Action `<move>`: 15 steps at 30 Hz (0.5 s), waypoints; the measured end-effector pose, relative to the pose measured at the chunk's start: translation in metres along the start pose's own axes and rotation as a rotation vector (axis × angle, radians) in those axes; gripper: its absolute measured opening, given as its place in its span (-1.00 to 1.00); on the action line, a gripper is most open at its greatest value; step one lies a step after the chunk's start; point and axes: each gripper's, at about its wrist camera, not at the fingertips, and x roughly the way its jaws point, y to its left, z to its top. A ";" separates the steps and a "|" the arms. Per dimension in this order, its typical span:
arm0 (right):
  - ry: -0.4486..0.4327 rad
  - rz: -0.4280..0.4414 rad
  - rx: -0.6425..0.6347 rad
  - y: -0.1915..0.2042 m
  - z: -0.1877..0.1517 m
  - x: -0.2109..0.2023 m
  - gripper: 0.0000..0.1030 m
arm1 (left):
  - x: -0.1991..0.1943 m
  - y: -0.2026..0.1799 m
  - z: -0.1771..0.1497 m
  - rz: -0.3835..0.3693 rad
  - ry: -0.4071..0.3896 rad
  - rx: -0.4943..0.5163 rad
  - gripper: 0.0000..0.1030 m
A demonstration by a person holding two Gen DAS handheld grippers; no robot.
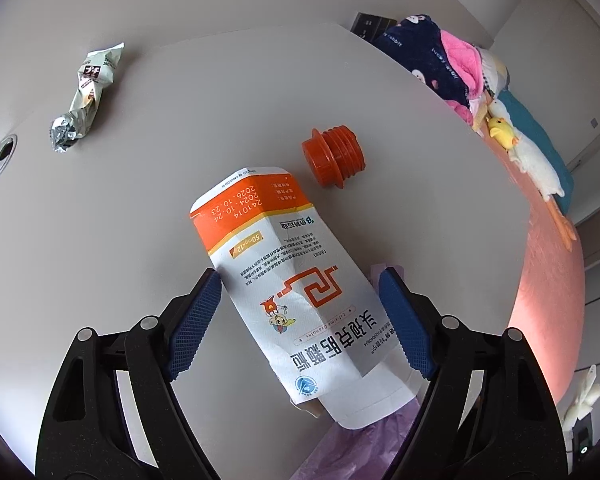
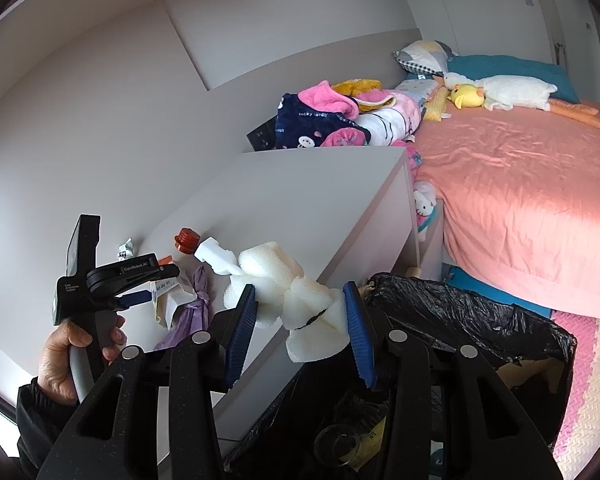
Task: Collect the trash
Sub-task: 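Grasp the white-and-orange milk powder carton with the left tool, then carry the carton and foam piece over the trash bag and open both tools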
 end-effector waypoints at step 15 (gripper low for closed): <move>-0.020 -0.009 0.003 -0.001 0.000 -0.007 -0.12 | -0.019 0.004 -0.001 -0.167 -0.041 0.043 -0.28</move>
